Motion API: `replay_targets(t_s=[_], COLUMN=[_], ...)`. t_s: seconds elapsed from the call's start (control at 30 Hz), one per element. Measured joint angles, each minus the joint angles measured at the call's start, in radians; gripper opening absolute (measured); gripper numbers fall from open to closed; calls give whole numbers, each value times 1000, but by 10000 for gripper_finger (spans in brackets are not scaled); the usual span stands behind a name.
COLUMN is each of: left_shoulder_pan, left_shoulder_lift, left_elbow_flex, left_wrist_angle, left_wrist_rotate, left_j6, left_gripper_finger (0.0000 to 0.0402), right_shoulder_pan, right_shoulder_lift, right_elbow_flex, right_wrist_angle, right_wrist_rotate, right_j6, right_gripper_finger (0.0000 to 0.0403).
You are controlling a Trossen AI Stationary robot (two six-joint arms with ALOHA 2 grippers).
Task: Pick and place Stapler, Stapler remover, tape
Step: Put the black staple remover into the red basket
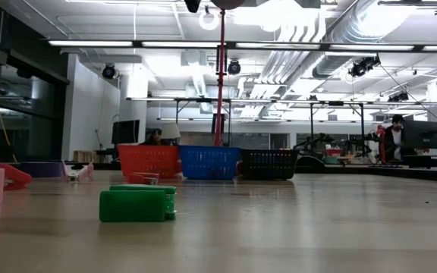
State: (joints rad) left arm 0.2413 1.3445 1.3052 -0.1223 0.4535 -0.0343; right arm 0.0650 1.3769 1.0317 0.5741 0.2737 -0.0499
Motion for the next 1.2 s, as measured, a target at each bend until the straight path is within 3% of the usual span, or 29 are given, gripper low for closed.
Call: replay_targets(t_s=[0.4, 0.7, 0.97, 1.2], left_shoulder_pan=[0, 0, 1, 1], left_shoulder_lift=[0, 0, 0, 0], left_elbow_flex=[0, 0, 1, 1], left_wrist_angle=[-4, -8, -57, -212], left_wrist_rotate=[1, 8, -27, -155], left_j6=[26, 33, 42, 98], left_gripper_finger=[82, 82, 82, 82], right_shoulder_pan=[0, 0, 1, 2], right_shoulder_lift=[0, 0, -7, -17], right_elbow_flex=[0, 1, 1, 1], right_wrist_angle=[-2, -3, 5, 4], right_wrist_rotate=[4, 25, 55, 105], right_j6=[16, 29, 40, 46], right_gripper_finger=[83, 86, 190, 213])
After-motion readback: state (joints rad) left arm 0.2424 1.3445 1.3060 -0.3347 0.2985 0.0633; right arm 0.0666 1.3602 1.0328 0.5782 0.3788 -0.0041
